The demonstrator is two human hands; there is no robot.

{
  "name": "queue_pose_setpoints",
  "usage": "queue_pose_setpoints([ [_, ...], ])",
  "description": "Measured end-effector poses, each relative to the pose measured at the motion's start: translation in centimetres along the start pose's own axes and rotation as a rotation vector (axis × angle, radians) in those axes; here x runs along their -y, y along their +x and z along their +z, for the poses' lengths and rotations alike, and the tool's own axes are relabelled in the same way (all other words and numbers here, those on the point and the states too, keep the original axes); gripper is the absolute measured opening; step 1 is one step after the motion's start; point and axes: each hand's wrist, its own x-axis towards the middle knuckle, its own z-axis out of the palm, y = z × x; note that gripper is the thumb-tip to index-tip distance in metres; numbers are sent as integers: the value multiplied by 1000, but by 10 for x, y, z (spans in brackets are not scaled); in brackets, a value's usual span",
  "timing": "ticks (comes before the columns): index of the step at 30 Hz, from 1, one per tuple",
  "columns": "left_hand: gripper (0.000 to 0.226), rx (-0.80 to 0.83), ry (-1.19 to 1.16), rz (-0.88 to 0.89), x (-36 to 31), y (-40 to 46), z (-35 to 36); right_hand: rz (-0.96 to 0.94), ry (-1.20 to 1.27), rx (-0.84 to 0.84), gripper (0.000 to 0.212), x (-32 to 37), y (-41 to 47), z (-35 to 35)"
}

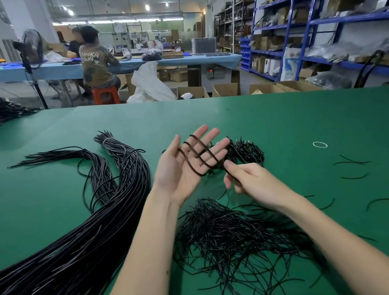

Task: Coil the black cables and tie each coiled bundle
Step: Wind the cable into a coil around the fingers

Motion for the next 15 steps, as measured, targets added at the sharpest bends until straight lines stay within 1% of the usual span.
queue_pose_setpoints([
  [2,61,75,17,-23,-3,-2,1,5,-26,30,62,-6,-2,-6],
  [4,63,145,86,-101,-2,-4,4,29,-92,51,58,-8,0,-12],
  [7,67,187,254,-269,5,-6,10,103,-232,130,33,0,11,-28],
  [9,67,176,381,-393,8,-6,12,170,-193,149,29,10,20,-40],
  [11,69,153,479,-480,10,-6,12,231,-101,176,23,23,28,-49],
  [13,71,114,574,-524,12,-6,13,279,-4,239,16,36,33,-50],
  [15,69,40,656,-521,14,-5,14,271,4,253,15,44,34,-47],
])
